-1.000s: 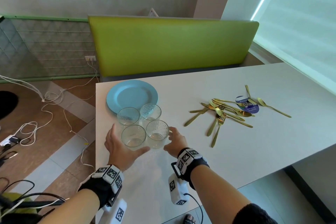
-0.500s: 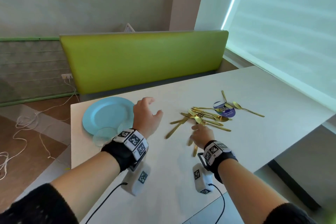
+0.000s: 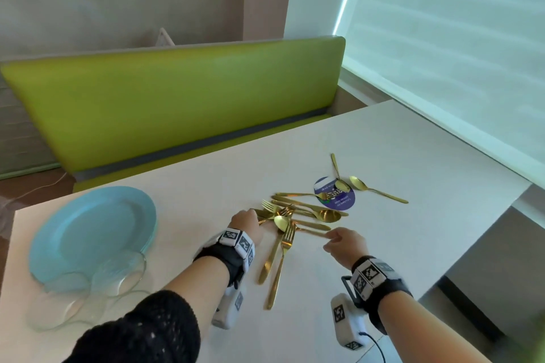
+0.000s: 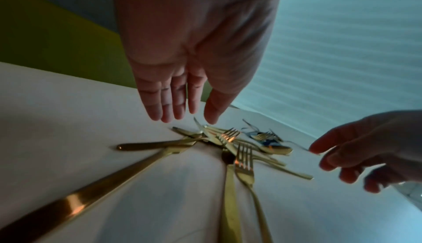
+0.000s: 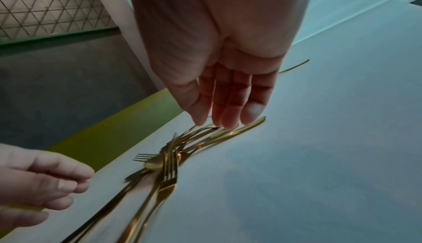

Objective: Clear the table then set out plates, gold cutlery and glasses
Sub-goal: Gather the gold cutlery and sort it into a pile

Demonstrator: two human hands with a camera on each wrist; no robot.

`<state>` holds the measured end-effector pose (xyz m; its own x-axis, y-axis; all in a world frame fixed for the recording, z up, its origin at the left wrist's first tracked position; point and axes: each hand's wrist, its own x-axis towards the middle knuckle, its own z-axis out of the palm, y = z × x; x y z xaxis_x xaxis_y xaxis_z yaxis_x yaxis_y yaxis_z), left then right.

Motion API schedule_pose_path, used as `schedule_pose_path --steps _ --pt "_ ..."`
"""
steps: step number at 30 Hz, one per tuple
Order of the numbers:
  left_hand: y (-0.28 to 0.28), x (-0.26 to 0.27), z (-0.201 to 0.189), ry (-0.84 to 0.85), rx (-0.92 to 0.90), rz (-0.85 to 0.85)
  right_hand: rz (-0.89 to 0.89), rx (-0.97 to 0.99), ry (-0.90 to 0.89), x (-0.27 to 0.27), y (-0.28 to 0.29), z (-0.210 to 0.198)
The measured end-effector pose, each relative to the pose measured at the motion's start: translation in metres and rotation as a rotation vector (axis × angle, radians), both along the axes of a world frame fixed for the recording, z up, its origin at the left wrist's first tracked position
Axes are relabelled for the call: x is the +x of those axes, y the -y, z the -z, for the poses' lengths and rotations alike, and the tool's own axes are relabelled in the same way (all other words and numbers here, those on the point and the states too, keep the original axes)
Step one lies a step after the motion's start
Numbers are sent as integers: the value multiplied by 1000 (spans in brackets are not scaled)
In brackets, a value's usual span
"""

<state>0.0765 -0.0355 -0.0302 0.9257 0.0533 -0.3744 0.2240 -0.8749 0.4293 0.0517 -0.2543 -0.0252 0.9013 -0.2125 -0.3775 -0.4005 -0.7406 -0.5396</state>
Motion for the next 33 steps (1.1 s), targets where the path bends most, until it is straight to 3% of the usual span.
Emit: schedule_pose_path --steps 5,11,23,27,33 --pt "5 26 36 35 49 26 -65 -13 -42 23 10 16" --pt "9 33 50 74 63 22 -163 -2 -77 35 -4 26" --pt "-5 21 34 195 -101 33 -220 -5 -226 17 -56 43" --pt "-13 19 18 306 -284 -153 -187 -39 -239 15 -68 44" --pt "-19 21 8 190 -554 -481 -31 -66 -278 8 -75 47"
